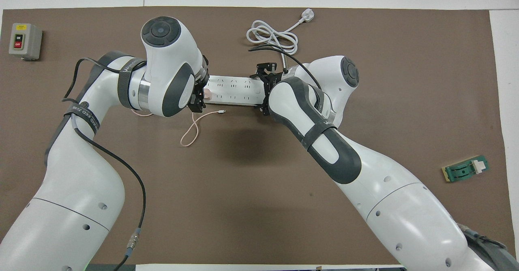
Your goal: Unplug charger and place it aside
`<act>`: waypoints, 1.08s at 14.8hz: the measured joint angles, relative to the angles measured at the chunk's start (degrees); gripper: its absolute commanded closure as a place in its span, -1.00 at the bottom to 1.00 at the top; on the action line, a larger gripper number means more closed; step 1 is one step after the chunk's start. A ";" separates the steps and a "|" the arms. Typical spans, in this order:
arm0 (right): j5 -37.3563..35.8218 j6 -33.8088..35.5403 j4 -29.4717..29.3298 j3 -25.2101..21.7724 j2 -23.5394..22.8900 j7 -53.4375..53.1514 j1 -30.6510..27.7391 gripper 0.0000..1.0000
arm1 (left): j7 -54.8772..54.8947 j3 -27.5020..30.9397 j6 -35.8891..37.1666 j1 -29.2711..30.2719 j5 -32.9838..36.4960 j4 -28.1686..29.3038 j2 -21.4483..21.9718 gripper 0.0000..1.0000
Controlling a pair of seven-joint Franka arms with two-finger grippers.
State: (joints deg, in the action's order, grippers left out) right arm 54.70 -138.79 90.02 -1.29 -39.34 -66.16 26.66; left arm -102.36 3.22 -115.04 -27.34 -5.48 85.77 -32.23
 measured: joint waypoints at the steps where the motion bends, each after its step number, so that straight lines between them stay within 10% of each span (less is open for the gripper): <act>1: 0.59 -0.01 0.00 -0.01 -0.09 0.23 -0.01 -1.00 | 0.00 0.00 0.00 0.00 0.00 0.01 0.01 -1.00; 12: 1.70 -0.15 0.00 -0.02 -0.34 0.27 -0.02 -0.88 | 0.00 0.00 0.00 0.00 0.00 0.26 0.05 -1.00; 16: 2.20 -0.15 0.10 -0.02 -0.25 0.25 -0.08 1.00 | 0.00 0.00 -0.07 0.00 0.03 0.71 0.05 -0.97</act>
State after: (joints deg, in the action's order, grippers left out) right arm 56.90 -138.94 90.12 -1.31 -39.59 -65.90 26.58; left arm -102.36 3.22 -115.11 -27.35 -5.45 86.47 -32.18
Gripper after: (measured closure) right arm 0.035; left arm 0.000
